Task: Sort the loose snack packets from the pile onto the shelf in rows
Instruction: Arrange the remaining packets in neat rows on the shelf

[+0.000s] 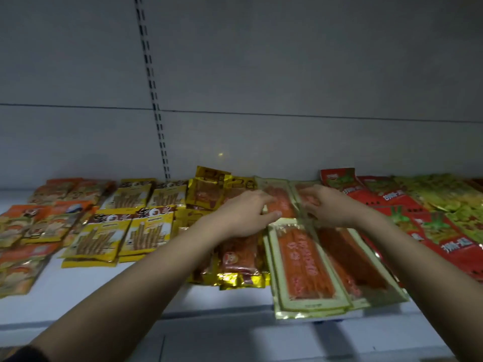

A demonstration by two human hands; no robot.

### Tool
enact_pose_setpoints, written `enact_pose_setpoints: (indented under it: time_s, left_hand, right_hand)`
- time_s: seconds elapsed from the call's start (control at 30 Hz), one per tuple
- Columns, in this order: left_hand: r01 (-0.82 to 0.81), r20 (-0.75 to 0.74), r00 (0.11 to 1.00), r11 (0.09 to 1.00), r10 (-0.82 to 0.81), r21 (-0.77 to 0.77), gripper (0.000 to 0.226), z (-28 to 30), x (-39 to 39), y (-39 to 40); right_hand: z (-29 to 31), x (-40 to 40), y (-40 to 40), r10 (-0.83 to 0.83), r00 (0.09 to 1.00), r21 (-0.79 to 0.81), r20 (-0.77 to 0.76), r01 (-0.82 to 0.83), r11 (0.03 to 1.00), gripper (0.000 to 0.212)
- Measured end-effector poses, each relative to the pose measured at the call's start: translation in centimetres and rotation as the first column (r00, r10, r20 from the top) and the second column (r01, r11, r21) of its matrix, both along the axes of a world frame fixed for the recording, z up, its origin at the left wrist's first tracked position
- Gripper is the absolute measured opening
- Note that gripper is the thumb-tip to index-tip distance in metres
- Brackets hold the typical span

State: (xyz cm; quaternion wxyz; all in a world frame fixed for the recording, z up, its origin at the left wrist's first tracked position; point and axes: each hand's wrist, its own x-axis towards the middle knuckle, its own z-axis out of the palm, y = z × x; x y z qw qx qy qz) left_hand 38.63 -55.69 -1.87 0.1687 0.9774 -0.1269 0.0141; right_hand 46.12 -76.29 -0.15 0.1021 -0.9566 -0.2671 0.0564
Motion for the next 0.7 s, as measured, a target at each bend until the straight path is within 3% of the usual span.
enact_pose_setpoints:
  time_s: [0.17,0.3,0.4,0.7]
  left_hand:
    - [-0.099,-0.137,0.984,0.989,0.114,0.114,0.051,-1.5,5.4,-4.4]
    - [-0.142,-0.206,0.963,0.975,0.176,0.169,0.06,-2.6,7.3,-6.0]
    - [-0.193,-0.161,0.963,0.968,0.218,0.158,0.055,-3.2,7.7,-6.4]
    - [-0.283,-0.103,0.948,0.944,0.302,0.167,0.049,-3.3,7.8,-7.4]
  right_hand:
    - [-1.8,4.2,-2.4,0.038,0.998,-0.091,-0.044,-0.042,0.995,0.023]
    - [-3.5,6.7,-3.2,0.126,0.99,-0.157,-0.069,-0.135,0.978,0.044]
    - [-4.4,8.2,-3.3,0.141,0.983,-0.196,-0.121,-0.163,0.967,0.05]
    - [-4.3,9.2,-4.6,0.196,0.971,-0.089,-0.139,-0.209,0.974,0.05]
